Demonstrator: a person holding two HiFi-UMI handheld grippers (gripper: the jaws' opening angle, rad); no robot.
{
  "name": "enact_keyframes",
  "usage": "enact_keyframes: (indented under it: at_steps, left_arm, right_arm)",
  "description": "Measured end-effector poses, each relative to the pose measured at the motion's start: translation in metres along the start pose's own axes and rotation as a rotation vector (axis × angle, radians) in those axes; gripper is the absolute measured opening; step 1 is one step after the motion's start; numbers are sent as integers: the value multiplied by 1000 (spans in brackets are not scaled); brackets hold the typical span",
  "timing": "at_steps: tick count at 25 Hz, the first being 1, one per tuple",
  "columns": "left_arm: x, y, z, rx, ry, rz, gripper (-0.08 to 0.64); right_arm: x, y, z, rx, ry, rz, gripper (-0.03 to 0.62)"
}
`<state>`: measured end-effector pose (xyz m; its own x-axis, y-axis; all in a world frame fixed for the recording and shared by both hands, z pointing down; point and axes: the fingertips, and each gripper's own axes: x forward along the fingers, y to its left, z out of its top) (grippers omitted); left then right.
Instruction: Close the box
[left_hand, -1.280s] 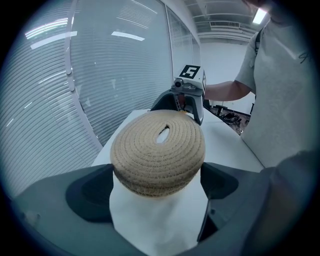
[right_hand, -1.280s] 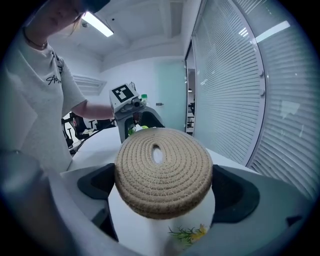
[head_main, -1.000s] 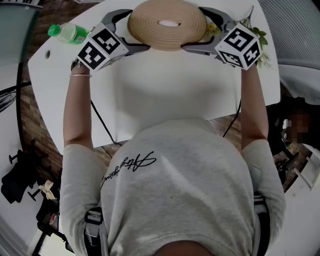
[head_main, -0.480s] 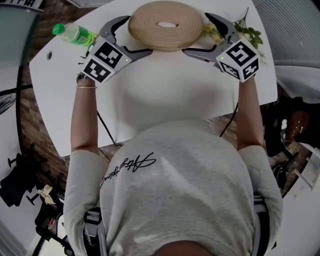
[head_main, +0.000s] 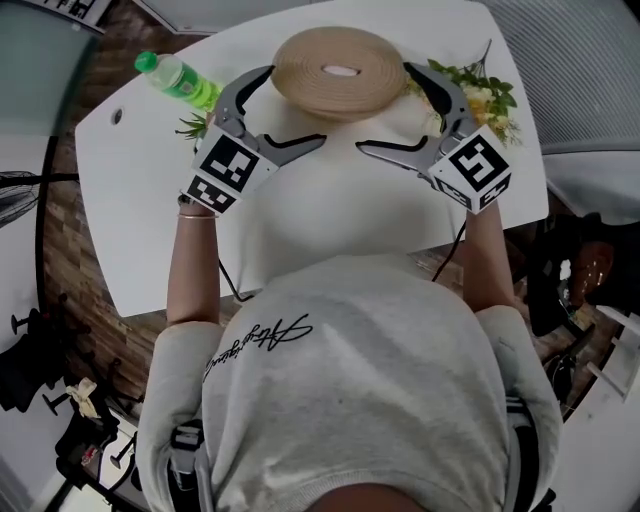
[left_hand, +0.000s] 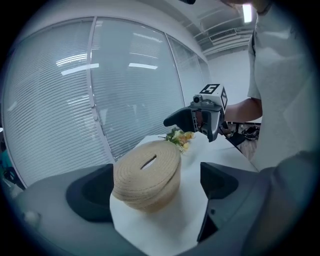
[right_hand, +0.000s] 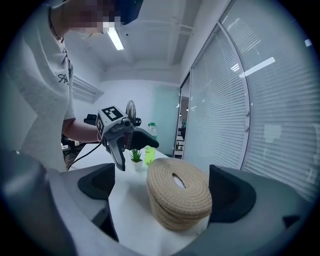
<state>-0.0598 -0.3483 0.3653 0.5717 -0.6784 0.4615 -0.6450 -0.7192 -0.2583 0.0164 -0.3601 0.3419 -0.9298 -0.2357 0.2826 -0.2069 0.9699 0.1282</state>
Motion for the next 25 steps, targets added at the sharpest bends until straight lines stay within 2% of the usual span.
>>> enact_keyframes:
  at_steps: [6,16,20,22,25]
  left_arm:
    - [-21,-16,31,-42,-112,57,528]
    - [-42,-31,55,-124,-249,122,522]
    - [-46,-38,62,-180,-308,96,518]
    - [-50,-42,66,-210,-337,85,489]
    - [-52,-47,69,-232,-357,79,401]
  right_arm:
    - [-13,22,31,3,-108,19,558]
    - [-22,44,52,38,-198,60,484]
    - [-29,44,60,38,-245,41,426]
    - [-33,43,63,50,-271,37,376]
    - [-37,46,65,74,-301,64,326]
